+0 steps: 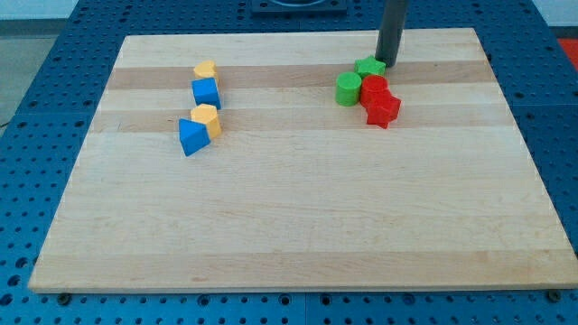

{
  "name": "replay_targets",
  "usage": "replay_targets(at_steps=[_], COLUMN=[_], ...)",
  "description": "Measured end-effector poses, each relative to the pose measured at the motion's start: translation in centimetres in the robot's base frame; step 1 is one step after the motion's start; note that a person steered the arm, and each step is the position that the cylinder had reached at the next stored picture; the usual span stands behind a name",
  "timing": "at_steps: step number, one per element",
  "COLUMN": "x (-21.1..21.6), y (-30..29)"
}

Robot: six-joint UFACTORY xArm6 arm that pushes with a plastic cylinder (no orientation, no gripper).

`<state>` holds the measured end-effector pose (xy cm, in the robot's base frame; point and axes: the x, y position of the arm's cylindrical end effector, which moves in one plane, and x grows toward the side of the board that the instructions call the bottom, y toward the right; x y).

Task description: Move the yellow heart towards the group of blocks

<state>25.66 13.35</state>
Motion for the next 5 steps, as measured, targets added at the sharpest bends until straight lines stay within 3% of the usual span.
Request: replay_targets(at_steps=[2,4,5], x=[-4.3,-0.7,2.3], y=[-12.9,-28.6,-30.9])
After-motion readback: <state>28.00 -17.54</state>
